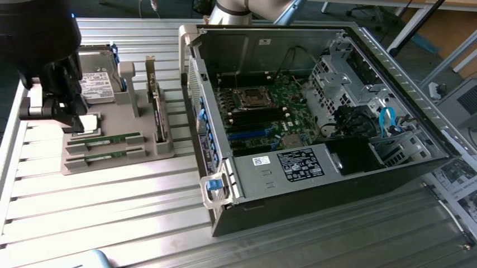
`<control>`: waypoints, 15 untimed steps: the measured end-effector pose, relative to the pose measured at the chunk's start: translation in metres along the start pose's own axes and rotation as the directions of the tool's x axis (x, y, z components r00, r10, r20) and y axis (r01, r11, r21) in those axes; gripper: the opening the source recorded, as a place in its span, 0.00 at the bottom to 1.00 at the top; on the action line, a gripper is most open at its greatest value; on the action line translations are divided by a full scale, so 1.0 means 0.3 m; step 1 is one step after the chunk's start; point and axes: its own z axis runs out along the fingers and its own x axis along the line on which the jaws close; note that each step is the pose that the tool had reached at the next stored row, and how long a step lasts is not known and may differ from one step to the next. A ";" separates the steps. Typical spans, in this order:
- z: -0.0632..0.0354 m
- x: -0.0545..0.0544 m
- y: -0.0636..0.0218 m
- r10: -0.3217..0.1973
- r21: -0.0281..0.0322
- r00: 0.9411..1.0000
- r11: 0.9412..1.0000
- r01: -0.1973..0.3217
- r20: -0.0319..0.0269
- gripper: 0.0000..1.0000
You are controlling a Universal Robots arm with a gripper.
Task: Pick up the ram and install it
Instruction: 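Pick up the ram and move it above insertion slot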
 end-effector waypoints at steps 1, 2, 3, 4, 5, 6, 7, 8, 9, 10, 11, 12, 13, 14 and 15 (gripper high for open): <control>0.001 0.000 -0.001 0.000 0.000 1.000 1.000 0.000 0.000 0.36; 0.002 0.000 -0.002 0.000 0.000 1.000 1.000 0.000 0.000 0.36; 0.003 0.000 -0.003 0.000 0.000 1.000 1.000 0.000 0.000 0.36; 0.004 0.000 -0.004 0.000 0.000 1.000 1.000 0.000 0.000 0.36; 0.005 0.000 -0.005 0.000 0.000 1.000 1.000 0.000 0.000 0.36; 0.006 0.000 -0.005 0.000 0.000 1.000 1.000 0.000 0.000 0.36; 0.007 0.000 -0.006 0.000 0.000 1.000 1.000 0.000 0.000 0.36; 0.007 0.000 -0.007 0.000 0.000 1.000 1.000 0.000 0.000 0.36; 0.008 0.000 -0.008 0.000 0.000 1.000 1.000 0.000 0.000 0.36; 0.009 -0.001 -0.008 0.000 0.000 1.000 1.000 0.000 0.000 0.36; 0.010 -0.001 -0.009 0.000 0.000 1.000 1.000 0.000 0.000 0.36; 0.011 -0.001 -0.010 0.000 0.000 1.000 1.000 0.000 0.000 0.36; 0.011 -0.001 -0.010 0.000 0.000 1.000 1.000 0.000 0.000 0.36; 0.012 -0.001 -0.011 0.000 0.000 1.000 1.000 0.000 0.000 0.36; 0.013 -0.001 -0.012 0.000 0.000 1.000 1.000 0.000 -0.001 0.36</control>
